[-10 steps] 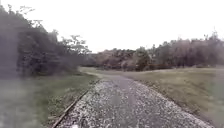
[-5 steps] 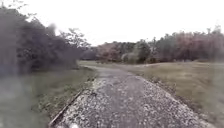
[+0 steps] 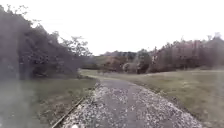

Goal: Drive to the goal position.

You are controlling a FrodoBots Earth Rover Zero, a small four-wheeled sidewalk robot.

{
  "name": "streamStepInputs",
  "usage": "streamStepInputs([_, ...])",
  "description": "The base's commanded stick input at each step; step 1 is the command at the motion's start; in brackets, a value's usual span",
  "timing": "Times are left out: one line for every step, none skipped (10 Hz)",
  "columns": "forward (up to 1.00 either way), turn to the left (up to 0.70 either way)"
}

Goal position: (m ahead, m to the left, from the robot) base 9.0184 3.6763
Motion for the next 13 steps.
streamStepInputs([0.85, 0.0])
streamStepInputs([0.85, 0.0])
streamStepInputs([0.85, 0.0])
streamStepInputs([0.85, 0.0])
streamStepInputs([0.85, 0.0])
streamStepInputs([0.85, 0.0])
streamStepInputs([0.85, 0.0])
streamStepInputs([0.85, 0.0])
streamStepInputs([0.85, 0.0])
streamStepInputs([0.85, 0.0])
streamStepInputs([0.85, -0.01])
streamStepInputs([0.85, -0.02])
streamStepInputs([0.85, -0.23])
